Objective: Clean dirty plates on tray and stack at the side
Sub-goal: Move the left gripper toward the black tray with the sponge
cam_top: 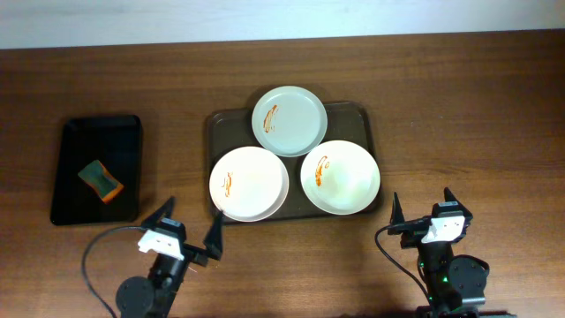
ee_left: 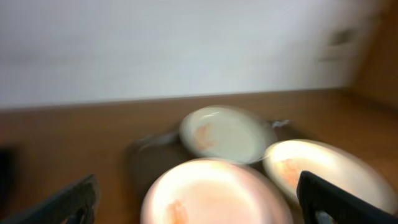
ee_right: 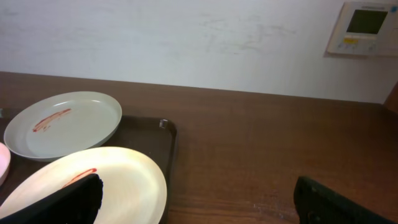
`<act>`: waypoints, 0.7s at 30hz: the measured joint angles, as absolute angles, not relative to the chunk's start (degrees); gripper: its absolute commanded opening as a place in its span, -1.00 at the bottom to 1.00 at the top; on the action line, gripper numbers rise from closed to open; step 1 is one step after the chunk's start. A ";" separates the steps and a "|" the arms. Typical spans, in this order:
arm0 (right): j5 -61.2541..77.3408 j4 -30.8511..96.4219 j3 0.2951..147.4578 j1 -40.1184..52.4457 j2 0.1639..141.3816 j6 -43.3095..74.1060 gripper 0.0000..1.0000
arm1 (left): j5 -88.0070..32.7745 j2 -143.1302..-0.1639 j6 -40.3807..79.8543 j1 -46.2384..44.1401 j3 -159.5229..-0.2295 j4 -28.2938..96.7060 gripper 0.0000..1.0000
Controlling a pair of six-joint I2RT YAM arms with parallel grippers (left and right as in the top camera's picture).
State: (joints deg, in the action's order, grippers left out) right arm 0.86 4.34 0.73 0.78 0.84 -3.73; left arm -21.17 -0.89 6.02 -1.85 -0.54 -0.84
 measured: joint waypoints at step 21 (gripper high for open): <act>0.86 4.34 0.73 0.78 0.84 -3.70 0.97 | -4.97 -57.76 -8.21 -1.54 -67.40 33.30 0.99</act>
State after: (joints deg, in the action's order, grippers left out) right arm 0.86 4.34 0.73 0.78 0.84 -3.70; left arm -4.97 -57.76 -8.21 -1.54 -67.40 33.30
